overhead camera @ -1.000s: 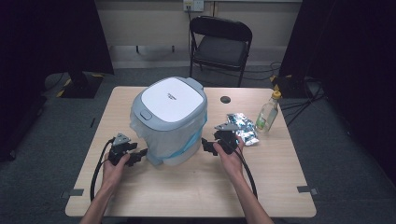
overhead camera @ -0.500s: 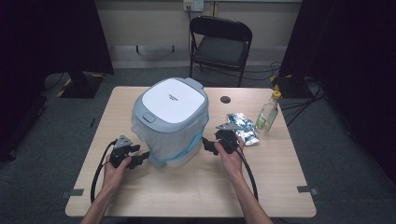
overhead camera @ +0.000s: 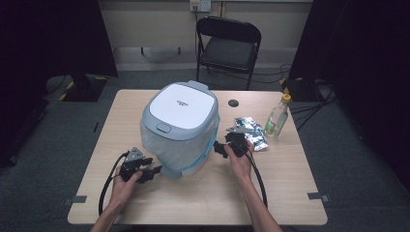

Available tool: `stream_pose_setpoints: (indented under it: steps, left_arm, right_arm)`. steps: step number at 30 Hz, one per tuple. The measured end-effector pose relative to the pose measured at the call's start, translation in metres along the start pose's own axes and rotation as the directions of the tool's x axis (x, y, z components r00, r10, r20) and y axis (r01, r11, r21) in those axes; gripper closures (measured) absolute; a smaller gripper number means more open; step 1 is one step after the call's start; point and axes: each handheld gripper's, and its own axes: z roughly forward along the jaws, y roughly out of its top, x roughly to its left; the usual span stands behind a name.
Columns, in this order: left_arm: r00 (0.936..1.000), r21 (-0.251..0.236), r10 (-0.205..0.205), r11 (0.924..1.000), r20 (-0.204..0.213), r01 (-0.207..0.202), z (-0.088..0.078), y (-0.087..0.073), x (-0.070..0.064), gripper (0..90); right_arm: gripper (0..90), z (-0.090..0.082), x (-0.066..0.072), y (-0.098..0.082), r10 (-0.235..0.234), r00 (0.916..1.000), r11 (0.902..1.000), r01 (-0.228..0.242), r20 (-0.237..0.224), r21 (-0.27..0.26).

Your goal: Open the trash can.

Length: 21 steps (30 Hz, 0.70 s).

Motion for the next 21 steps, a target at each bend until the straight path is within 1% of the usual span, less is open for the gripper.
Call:
stream_pose_setpoints:
  steps: [2,3,5,6,7,8,9,10,11,12,13,14,15,16,18,19,21]
  left_arm:
    - [0.9998,0.004,0.018,0.9998,0.011,-0.018,0.001,0.001,-0.005,42.2]
    - [0.9994,0.003,0.033,0.9995,0.012,-0.033,0.002,0.001,-0.007,41.8]
    - [0.9995,0.011,0.032,0.9994,0.006,-0.032,0.002,0.001,-0.005,36.9]
    - [0.9997,0.01,0.022,0.9997,0.011,-0.022,0.001,0.001,-0.003,33.1]
    - [0.9999,0.005,0.015,0.9999,-0.003,-0.015,-0.001,0.0,0.001,31.3]
    - [0.9997,0.002,-0.012,0.9999,-0.02,0.012,-0.005,0.001,0.007,31.7]
    - [0.9992,-0.007,-0.037,0.9993,-0.015,0.037,-0.007,0.001,0.009,31.6]
    - [0.9988,-0.015,-0.043,0.999,-0.025,0.043,-0.011,0.002,0.013,31.4]
    - [0.9979,-0.016,-0.035,0.9993,-0.053,0.035,-0.014,0.003,0.016,30.2]
    - [0.9961,-0.021,-0.044,0.9989,-0.077,0.043,-0.016,0.004,0.021,29.6]
    - [0.9935,-0.044,-0.075,0.9965,-0.086,0.071,-0.018,0.005,0.027,29.6]
    - [0.9914,-0.055,-0.09,0.9948,-0.094,0.085,-0.019,0.006,0.031,29.6]
    - [0.9866,-0.074,-0.116,0.9913,-0.114,0.108,-0.019,0.009,0.036,29.6]
    - [0.9828,-0.092,-0.134,0.9882,-0.128,0.122,-0.019,0.013,0.038,29.4]
    - [0.9806,-0.101,-0.123,0.9889,-0.153,0.108,-0.017,0.021,0.04,28.9]
    - [0.9804,-0.108,-0.119,0.9887,-0.156,0.103,-0.016,0.025,0.042,29.0]
    - [0.9777,-0.136,-0.134,0.9842,-0.161,0.113,-0.013,0.034,0.048,28.9]
  right_arm:
    - [31.8,0.002,-0.001,0.0,-0.01,0.9999,1.0,0.01,-0.004,0.001]
    - [31.1,0.002,-0.002,0.0,-0.014,0.9999,0.9999,0.014,0.0,0.001]
    - [26.5,0.003,-0.004,-0.001,-0.013,0.9999,0.9999,0.013,0.0,0.01]
    - [24.4,0.002,-0.004,-0.001,-0.015,0.9999,0.9998,0.015,-0.002,0.015]
    - [23.2,0.001,-0.005,-0.001,-0.02,0.9998,0.9997,0.02,-0.006,0.017]
    - [22.0,-0.002,-0.004,-0.001,-0.029,0.9995,0.9994,0.03,-0.015,0.018]
    - [22.1,-0.005,-0.004,-0.001,-0.036,0.9993,0.9992,0.037,-0.01,0.013]
    - [22.1,-0.007,-0.004,0.0,-0.037,0.9993,0.9993,0.037,-0.005,0.009]
    - [22.1,-0.011,-0.004,0.001,-0.028,0.9996,0.9996,0.028,-0.008,-0.006]
    - [21.7,-0.013,-0.005,0.002,-0.019,0.9996,0.9996,0.018,-0.02,-0.02]
    - [21.3,-0.016,-0.005,0.003,-0.003,0.9995,0.9996,0.003,-0.032,-0.029]
    - [21.3,-0.017,-0.005,0.004,0.003,0.9995,0.9995,-0.004,-0.033,-0.033]
    - [21.3,-0.019,-0.005,0.004,0.0,0.9996,0.9993,-0.001,-0.029,-0.038]
    - [21.3,-0.021,-0.004,0.004,-0.003,0.9995,0.9992,0.002,-0.03,-0.039]
    - [21.3,-0.023,-0.002,0.004,-0.004,0.9993,0.9989,0.002,-0.037,-0.046]
    - [21.3,-0.024,-0.001,0.005,-0.007,0.999,0.9989,0.005,-0.043,-0.047]
    - [21.3,-0.025,0.0,0.006,-0.012,0.9988,0.9987,0.009,-0.048,-0.051]
